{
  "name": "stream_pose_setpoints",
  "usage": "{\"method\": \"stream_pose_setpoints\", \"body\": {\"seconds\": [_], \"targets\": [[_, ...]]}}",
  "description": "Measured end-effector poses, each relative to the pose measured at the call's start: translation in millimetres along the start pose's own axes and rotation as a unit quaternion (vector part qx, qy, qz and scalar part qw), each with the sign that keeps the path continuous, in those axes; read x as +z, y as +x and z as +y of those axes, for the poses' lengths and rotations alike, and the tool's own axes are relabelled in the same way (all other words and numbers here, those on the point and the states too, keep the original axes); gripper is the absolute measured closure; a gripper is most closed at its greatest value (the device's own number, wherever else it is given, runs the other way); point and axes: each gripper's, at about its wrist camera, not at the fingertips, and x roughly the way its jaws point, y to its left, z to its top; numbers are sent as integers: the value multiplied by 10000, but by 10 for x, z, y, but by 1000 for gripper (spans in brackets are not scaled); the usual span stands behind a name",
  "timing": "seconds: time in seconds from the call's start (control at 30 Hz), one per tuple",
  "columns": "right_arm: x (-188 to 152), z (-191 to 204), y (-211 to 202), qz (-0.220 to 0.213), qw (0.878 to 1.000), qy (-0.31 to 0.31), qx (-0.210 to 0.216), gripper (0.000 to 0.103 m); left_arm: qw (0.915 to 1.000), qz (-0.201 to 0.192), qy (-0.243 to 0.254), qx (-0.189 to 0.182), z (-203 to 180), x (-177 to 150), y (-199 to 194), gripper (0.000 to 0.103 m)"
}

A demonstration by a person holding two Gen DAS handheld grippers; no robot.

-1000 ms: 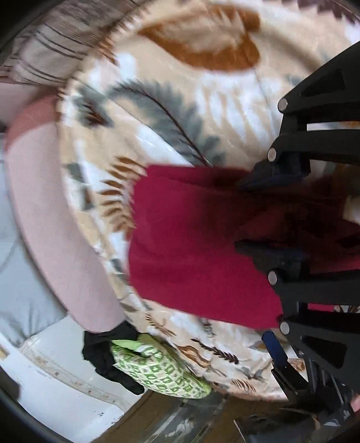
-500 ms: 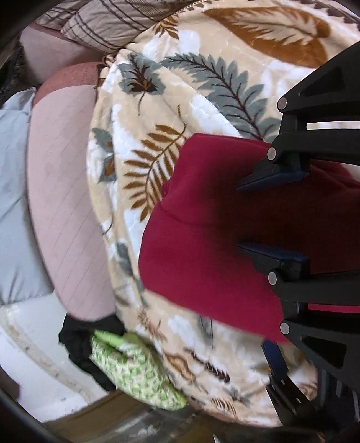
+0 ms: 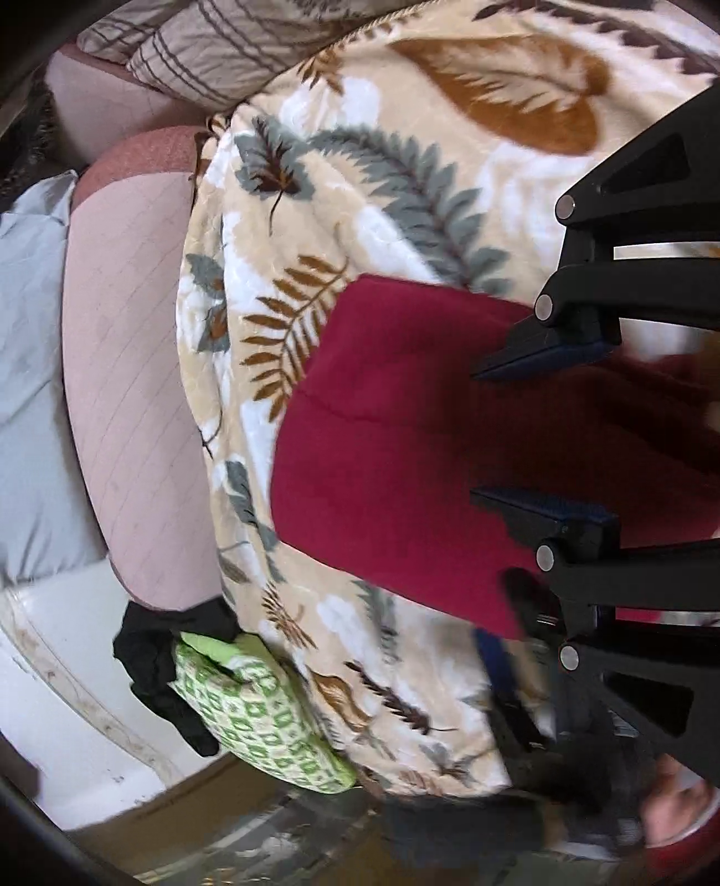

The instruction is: Fold small clothes

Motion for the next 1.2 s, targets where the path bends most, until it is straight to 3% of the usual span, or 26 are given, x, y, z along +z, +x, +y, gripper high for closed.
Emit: {"method": "stream_pose_setpoints", "body": {"seconds": [0.17, 0.27, 0.37, 0.57, 0.7, 0.87, 0.97, 1.0, 1.03, 1.2], "targets": [[-260, -74, 275, 310, 9985, 0, -452, 65, 10000, 37, 5, 27, -15, -15, 27, 40], [-307, -228, 346, 239, 9989, 378, -165, 60, 10000, 4, -2, 57, -12, -18, 24, 37], [-277, -234, 252, 223, 9986, 448, -142, 60, 10000, 18, -21, 47, -3, -12, 16, 37], [-139, -83, -92, -309, 9989, 317, -127, 60, 9999, -45, -62, 72, 31, -20, -96, 37], [39, -17, -93, -435, 9985, 210, -245, 60, 9998, -100, -149, 101, 77, -27, -147, 37], [76, -190, 100, -157, 9975, 650, -215, 60, 9989, -157, -336, -293, 167, 15, -144, 37], [-8, -368, 205, -139, 9949, 984, -166, 42, 9960, 109, -505, -732, 228, 63, 13, 37], [-23, -411, 242, -106, 9945, 1041, -106, 34, 9947, 188, -564, -838, 245, 78, 68, 32], [-49, -473, 307, -48, 9936, 1132, 31, 34, 9936, 237, -632, -907, 271, 97, 131, 25], [-99, -650, 566, 119, 9861, 1482, 742, 28, 9874, 455, -805, -1285, 302, 140, 392, 21]]}}
